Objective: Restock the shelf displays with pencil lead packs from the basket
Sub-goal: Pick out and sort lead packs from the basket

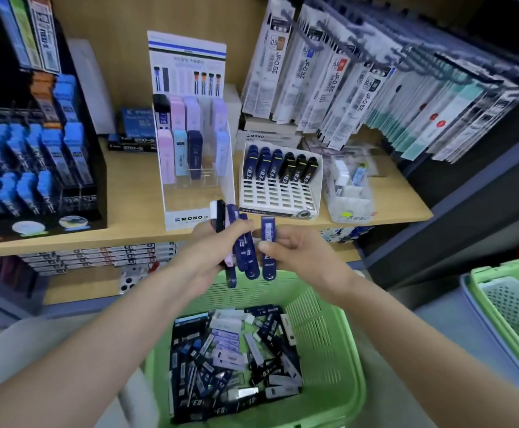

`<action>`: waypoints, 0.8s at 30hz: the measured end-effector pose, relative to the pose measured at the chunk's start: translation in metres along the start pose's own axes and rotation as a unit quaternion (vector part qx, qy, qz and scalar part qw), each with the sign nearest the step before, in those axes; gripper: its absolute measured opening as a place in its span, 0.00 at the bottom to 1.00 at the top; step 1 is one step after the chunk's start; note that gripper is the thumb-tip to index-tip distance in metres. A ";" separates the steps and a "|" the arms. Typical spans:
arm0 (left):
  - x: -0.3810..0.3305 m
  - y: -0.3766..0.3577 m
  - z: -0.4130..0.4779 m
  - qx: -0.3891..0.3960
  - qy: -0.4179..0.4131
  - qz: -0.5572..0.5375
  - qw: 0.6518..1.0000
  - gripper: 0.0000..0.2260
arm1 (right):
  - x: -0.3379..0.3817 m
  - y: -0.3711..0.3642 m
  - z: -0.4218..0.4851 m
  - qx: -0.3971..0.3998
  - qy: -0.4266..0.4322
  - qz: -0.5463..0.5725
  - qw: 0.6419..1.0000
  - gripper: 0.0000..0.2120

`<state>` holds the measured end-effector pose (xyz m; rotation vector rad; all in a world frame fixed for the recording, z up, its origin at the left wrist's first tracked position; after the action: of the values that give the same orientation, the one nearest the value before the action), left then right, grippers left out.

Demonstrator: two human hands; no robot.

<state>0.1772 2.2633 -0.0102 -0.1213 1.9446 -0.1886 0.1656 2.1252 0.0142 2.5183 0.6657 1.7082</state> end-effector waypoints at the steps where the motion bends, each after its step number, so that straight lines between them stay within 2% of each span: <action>1: -0.005 0.002 0.003 -0.001 -0.005 -0.002 1.000 0.06 | 0.001 0.003 0.002 -0.011 -0.007 0.014 1.000 0.09; 4: -0.017 0.008 0.012 0.002 -0.006 -0.002 1.000 0.06 | 0.009 0.009 0.007 -0.063 -0.012 0.004 0.998 0.08; 7: -0.025 0.011 0.018 0.035 0.009 0.000 0.999 0.06 | 0.019 0.013 0.011 -0.102 0.009 -0.139 0.985 0.13; 10: -0.028 0.015 0.023 0.053 0.016 0.005 0.998 0.06 | 0.024 0.014 0.015 -0.095 0.023 -0.200 0.975 0.13; 15: -0.032 0.014 0.026 0.065 0.013 -0.004 0.998 0.05 | 0.037 0.019 0.025 -0.144 0.030 -0.170 0.974 0.15; 21: -0.033 0.018 0.034 0.012 -0.016 -0.006 1.000 0.04 | 0.052 0.016 0.028 -0.170 0.051 -0.174 0.969 0.10; 24: -0.031 0.019 0.037 -0.003 -0.017 -0.028 0.999 0.04 | 0.056 0.012 0.030 -0.179 0.067 -0.060 0.980 0.04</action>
<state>0.2236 2.2842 0.0010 -0.1818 1.9097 -0.2157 0.2138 2.1407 0.0543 2.0952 0.4558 1.7795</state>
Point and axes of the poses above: each hand's wrist, its own z-axis towards the middle knuckle, its own y-axis out of the back of the hand, x = y × z, the point moved 3 cm from there along z, towards the middle knuckle, and after that the axes turned 8 degrees about -y, right-handed, at the moved point
